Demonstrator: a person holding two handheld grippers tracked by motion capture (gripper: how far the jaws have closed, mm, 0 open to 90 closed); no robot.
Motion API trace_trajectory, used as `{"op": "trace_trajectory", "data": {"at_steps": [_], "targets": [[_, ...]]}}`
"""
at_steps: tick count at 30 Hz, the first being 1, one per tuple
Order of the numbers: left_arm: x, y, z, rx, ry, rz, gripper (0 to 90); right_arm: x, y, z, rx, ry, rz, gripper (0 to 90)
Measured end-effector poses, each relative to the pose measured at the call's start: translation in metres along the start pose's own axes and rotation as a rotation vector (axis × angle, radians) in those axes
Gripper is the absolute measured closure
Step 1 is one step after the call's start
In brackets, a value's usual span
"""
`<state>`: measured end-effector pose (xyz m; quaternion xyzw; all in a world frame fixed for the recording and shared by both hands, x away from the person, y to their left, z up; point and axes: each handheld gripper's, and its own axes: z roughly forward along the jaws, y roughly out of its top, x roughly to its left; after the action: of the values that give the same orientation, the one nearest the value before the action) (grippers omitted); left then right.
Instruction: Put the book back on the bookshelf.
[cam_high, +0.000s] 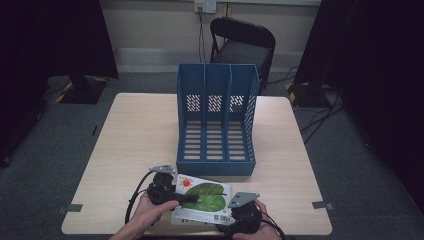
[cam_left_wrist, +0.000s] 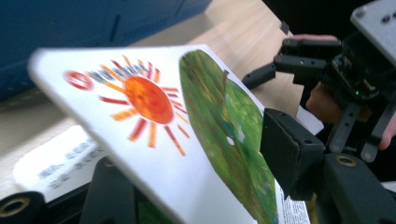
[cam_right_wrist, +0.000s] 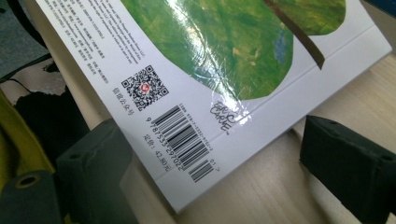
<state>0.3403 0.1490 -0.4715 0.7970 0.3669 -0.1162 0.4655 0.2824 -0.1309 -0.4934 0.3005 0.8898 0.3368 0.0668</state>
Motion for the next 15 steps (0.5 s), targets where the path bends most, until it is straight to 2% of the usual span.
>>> {"op": "trace_trajectory", "data": {"at_steps": [4,7,11,15], "targets": [[0.0011,-0.0008,0.0024,0.019,0.023,0.007,40.8,0.0007,0.0023,0.002,0.003,0.0,-0.009,8.8],[0.0022,-0.0002,0.0016,0.003,0.017,-0.008,39.7,0.0005,0.0045,0.0039,0.001,0.007,-0.012,8.7],[0.0044,-0.0009,0.0071,0.054,0.0,-0.023,35.3,0.0015,0.0063,0.0067,-0.006,0.005,-0.026,8.7],[0.0044,-0.0006,0.0086,0.065,-0.004,-0.026,32.4,0.0019,0.0067,0.0068,-0.005,0.003,-0.026,8.6]]}}
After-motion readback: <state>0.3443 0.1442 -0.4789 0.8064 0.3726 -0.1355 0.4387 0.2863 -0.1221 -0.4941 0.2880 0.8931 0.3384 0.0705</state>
